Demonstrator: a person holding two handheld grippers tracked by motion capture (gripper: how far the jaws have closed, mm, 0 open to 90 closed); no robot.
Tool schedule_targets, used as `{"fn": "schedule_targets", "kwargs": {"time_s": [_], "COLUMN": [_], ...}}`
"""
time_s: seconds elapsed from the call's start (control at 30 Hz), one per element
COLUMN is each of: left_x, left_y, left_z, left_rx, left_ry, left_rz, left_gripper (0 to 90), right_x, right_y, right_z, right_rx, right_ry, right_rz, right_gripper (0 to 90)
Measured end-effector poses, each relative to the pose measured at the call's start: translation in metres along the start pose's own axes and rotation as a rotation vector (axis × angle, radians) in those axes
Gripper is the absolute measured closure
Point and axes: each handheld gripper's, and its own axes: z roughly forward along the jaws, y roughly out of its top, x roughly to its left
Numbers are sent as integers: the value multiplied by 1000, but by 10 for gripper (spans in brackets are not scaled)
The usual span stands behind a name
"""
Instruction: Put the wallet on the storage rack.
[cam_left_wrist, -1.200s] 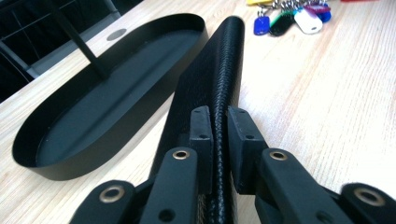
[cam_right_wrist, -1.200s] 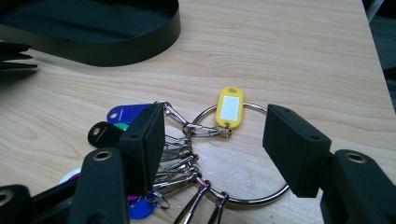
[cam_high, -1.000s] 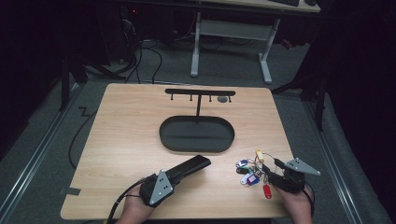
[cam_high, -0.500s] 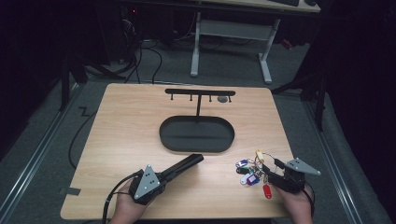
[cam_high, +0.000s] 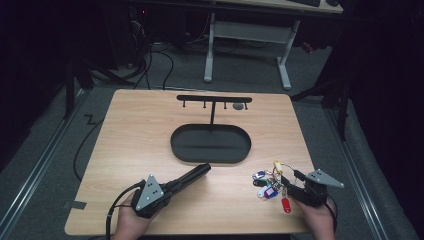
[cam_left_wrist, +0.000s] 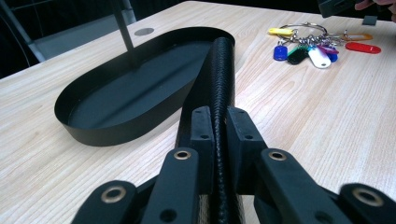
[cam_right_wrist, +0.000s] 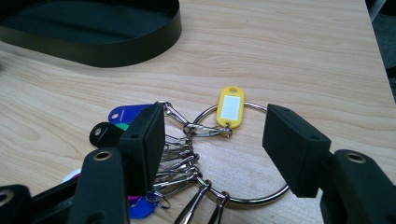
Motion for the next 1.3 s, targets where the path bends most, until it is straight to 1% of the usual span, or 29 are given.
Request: {"fn": "schedule_targets", "kwargs": {"time_s": [0.03, 0.23, 0.33, 0.47, 0.5, 0.57, 0.6, 0.67, 0.77, 0.87, 1.03, 1.1, 1.2, 1.27, 1.3], "left_x": [1, 5, 7, 12, 12, 16, 16, 19, 20, 20, 23, 24, 25, 24, 24], "left_y": [0, -1, -3, -5, -5, -8, -8, -9, -10, -10, -11, -12, -13, -13, -13], "left_z": [0, 0, -1, 0, 0, 0, 0, 0, -1, -1, -1, -1, -1, 1, 1], "left_rx": [-3, 1, -6, -19, -19, -29, -29, -34, -38, -37, -36, -28, -23, -5, -5], "left_ry": [-3, 2, 3, -6, -6, -6, -6, -2, 0, 2, 11, 17, 14, 13, 13], "left_rz": [-11, -31, -48, -74, -74, -94, -94, -112, -122, -123, -126, -125, -127, -118, -118], "left_gripper": [821, 820, 818, 809, 805, 796, 792, 783, 770, 763, 725, 716, 699, 687, 679], "right_x": [0, 0, -1, 0, 0, 0, 0, 0, 0, -1, -1, 0, -1, -1, -1], "right_y": [0, 0, 0, 0, 0, 0, 0, 0, 0, 0, -1, -1, -1, -1, -1], "right_z": [0, 0, 0, 1, 1, 1, 1, 1, 1, 1, 1, 2, 2, 2, 2], "right_rx": [0, -1, -2, 1, 1, 2, 2, 1, 2, 3, 5, 5, 6, 6, 6], "right_ry": [1, 0, 1, 0, 0, 1, 1, 0, 1, 0, 1, 2, 2, 2, 2], "right_rz": [-1, 1, 0, -3, -3, -3, -3, -3, -3, 0, -2, -2, -2, -1, -1], "right_gripper": [393, 393, 393, 393, 393, 393, 393, 393, 393, 393, 393, 393, 393, 393, 393]}}
